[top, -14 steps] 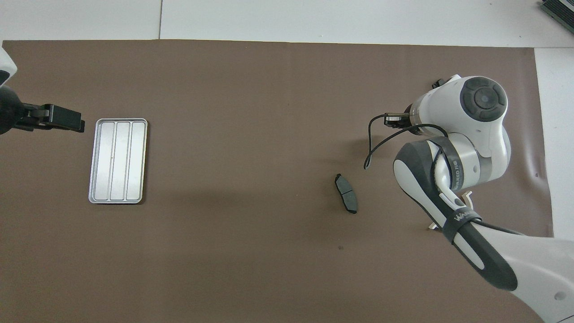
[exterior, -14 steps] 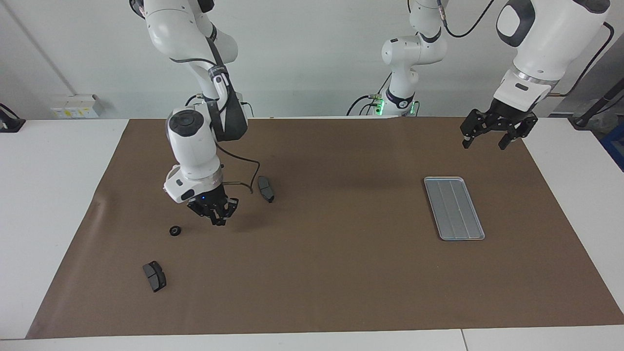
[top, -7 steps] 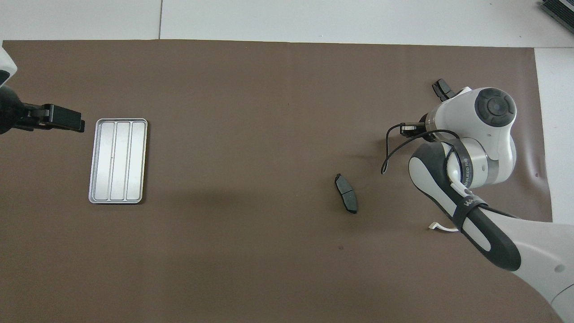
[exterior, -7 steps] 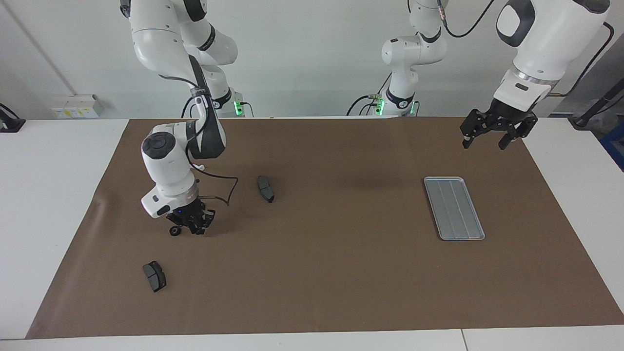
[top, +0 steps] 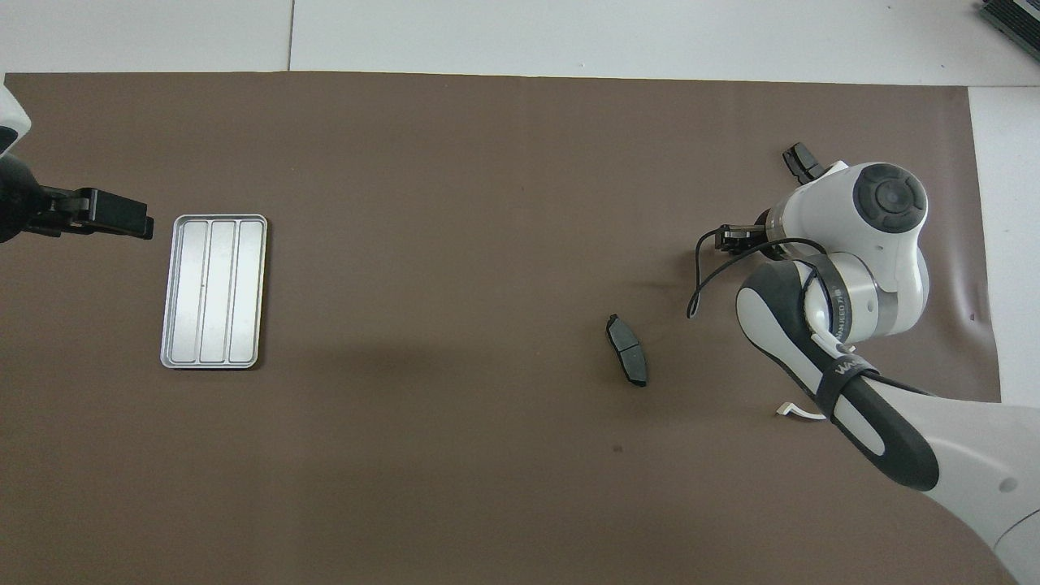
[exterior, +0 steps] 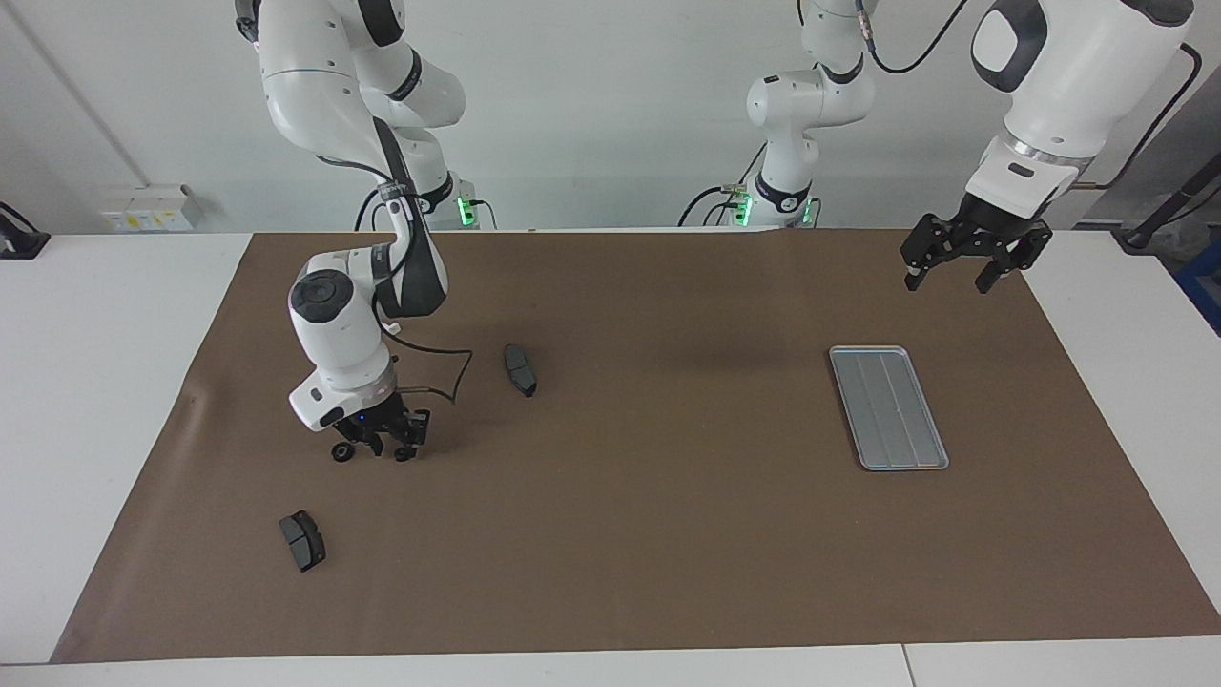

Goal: Place bearing gear from tray to pile

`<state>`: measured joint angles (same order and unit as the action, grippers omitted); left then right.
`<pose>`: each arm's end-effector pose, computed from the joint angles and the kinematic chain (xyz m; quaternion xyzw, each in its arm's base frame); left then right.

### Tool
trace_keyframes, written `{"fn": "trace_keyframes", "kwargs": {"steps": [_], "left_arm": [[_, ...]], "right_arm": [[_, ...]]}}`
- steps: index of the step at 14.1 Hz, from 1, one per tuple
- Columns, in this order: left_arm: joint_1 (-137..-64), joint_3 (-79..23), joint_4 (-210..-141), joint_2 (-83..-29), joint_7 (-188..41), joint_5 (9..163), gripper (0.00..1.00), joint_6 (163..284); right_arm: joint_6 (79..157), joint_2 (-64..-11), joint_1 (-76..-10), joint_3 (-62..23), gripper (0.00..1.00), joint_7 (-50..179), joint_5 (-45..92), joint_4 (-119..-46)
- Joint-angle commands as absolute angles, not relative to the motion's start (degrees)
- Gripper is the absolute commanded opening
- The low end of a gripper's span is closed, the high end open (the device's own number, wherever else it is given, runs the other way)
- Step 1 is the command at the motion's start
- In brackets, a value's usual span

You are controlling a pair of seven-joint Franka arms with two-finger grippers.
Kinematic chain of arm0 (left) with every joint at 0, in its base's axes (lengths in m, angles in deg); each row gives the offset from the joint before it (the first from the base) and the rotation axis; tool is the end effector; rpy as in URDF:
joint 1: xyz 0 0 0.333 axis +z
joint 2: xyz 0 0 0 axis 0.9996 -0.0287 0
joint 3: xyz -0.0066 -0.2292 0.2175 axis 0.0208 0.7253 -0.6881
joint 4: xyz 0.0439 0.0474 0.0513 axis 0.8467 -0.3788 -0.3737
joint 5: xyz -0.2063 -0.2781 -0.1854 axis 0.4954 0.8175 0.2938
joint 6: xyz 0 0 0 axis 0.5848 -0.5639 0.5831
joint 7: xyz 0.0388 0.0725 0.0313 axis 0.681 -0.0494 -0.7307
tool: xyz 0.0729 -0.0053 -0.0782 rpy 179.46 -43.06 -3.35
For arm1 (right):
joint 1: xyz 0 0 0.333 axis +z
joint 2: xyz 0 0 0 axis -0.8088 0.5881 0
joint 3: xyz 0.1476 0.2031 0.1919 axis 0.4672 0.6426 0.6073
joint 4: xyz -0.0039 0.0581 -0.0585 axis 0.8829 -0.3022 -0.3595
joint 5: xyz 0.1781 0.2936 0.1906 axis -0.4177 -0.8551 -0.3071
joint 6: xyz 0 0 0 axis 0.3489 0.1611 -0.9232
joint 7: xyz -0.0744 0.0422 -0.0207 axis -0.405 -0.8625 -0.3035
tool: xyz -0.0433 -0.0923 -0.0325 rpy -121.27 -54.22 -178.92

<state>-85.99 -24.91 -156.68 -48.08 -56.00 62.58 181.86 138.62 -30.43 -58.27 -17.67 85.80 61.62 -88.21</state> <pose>0.5727 -0.0398 0.6172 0.9978 -0.0492 0.0408 0.0192 0.6340 0.0482 0.3058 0.9978 -0.0305 0.0579 0.0099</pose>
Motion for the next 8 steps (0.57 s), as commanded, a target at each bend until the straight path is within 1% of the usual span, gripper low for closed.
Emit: {"fn": "trace_keyframes", "kwargs": {"steps": [1, 3, 4, 8], "left_arm": [[-86.0, -25.1, -158.9, -46.3, -56.0, 62.4, 1.0, 182.9], [-86.0, -25.1, -158.8, -46.3, -56.0, 62.4, 1.0, 182.9], [-86.0, -25.1, -158.8, -46.3, -55.9, 62.4, 1.0, 182.9], [-86.0, -25.1, -158.9, -46.3, -56.0, 62.4, 1.0, 182.9]], "right_arm": [[138.9, -32.7, -58.6, -17.2, 1.0, 85.4, 60.6, -88.5], [137.8, -35.5, -58.6, -17.3, 1.0, 85.3, 60.7, -88.0], [135.9, -36.7, -58.6, -17.3, 1.0, 85.3, 60.7, -87.0], [122.7, -39.5, -58.6, -17.4, 1.0, 85.3, 61.1, -78.0]]}}
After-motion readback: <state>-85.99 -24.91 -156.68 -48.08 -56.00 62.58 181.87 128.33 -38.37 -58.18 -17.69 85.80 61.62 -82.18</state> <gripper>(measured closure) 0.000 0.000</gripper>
